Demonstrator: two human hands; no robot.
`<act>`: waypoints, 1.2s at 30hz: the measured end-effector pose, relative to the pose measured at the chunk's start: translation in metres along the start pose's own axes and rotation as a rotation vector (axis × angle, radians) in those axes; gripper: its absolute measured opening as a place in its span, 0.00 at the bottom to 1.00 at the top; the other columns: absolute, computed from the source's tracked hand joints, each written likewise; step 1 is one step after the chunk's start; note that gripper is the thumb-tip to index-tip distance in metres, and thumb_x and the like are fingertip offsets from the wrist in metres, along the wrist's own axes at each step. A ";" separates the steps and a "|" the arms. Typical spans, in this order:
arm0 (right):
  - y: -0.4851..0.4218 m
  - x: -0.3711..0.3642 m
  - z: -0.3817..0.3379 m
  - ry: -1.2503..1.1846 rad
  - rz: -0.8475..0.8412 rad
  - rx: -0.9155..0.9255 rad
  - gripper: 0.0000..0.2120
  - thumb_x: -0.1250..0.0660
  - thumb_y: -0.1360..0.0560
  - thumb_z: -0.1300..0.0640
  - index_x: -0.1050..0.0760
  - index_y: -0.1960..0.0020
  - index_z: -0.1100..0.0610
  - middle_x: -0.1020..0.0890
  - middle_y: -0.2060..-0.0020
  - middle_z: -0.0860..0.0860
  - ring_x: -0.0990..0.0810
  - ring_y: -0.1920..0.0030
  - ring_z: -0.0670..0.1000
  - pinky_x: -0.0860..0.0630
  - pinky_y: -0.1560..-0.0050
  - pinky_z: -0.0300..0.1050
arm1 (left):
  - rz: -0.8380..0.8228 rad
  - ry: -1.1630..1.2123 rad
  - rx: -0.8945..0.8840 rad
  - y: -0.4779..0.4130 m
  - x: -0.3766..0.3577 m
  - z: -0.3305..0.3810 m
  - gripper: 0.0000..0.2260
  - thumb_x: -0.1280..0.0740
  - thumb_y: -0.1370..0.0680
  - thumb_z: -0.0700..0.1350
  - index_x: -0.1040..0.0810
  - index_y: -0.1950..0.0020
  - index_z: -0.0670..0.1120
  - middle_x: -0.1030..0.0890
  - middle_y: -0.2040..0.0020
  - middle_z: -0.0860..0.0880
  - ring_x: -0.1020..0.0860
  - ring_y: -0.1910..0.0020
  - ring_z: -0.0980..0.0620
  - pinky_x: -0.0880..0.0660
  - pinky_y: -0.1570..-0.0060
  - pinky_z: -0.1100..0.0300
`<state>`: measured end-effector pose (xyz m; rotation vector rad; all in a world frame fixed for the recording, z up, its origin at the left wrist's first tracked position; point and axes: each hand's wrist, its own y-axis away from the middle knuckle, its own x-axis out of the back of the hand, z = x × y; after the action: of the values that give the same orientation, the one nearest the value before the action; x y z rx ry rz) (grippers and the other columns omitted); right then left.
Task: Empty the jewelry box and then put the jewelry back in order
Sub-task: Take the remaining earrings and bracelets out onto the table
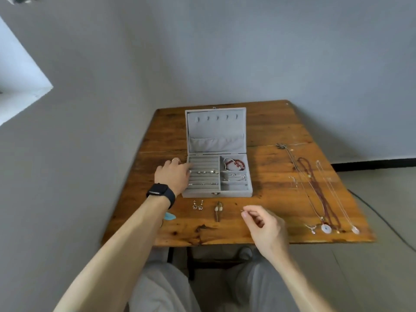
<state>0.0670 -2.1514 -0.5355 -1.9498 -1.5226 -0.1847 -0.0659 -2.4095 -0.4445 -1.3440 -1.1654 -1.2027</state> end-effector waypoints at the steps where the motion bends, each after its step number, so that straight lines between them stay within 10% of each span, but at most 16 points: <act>1: 0.000 0.000 0.001 -0.002 -0.006 -0.001 0.05 0.27 0.24 0.54 0.18 0.48 0.48 0.17 0.57 0.36 0.19 0.54 0.36 0.27 0.58 0.25 | -0.005 -0.024 -0.002 -0.004 -0.001 0.001 0.15 0.42 0.16 0.53 0.24 0.31 0.58 0.24 0.36 0.47 0.25 0.38 0.43 0.26 0.43 0.47; 10: -0.001 0.002 0.001 -0.009 0.011 -0.020 0.06 0.29 0.23 0.53 0.18 0.46 0.48 0.17 0.54 0.37 0.20 0.52 0.34 0.26 0.57 0.24 | 0.133 0.221 0.097 0.012 0.005 0.017 0.10 0.34 0.19 0.49 0.16 0.41 0.51 0.20 0.44 0.47 0.21 0.46 0.45 0.20 0.54 0.50; 15: -0.005 0.005 0.001 -0.009 -0.011 -0.061 0.07 0.30 0.22 0.57 0.18 0.44 0.51 0.17 0.53 0.37 0.21 0.51 0.31 0.26 0.55 0.23 | 0.200 0.616 0.021 0.073 -0.002 0.057 0.09 0.32 0.20 0.49 0.18 0.40 0.52 0.18 0.49 0.53 0.23 0.58 0.62 0.26 0.61 0.70; 36: -0.031 0.004 0.001 0.306 -0.152 -0.070 0.05 0.28 0.25 0.46 0.18 0.49 0.41 0.17 0.52 0.40 0.23 0.53 0.48 0.31 0.56 0.46 | 0.136 0.752 0.229 0.108 -0.042 0.139 0.13 0.35 0.18 0.51 0.18 0.35 0.52 0.21 0.42 0.51 0.22 0.45 0.53 0.31 0.50 0.68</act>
<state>0.0400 -2.1444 -0.5219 -1.7618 -1.4733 -0.5819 0.0510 -2.2838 -0.5009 -0.6778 -0.6296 -1.2657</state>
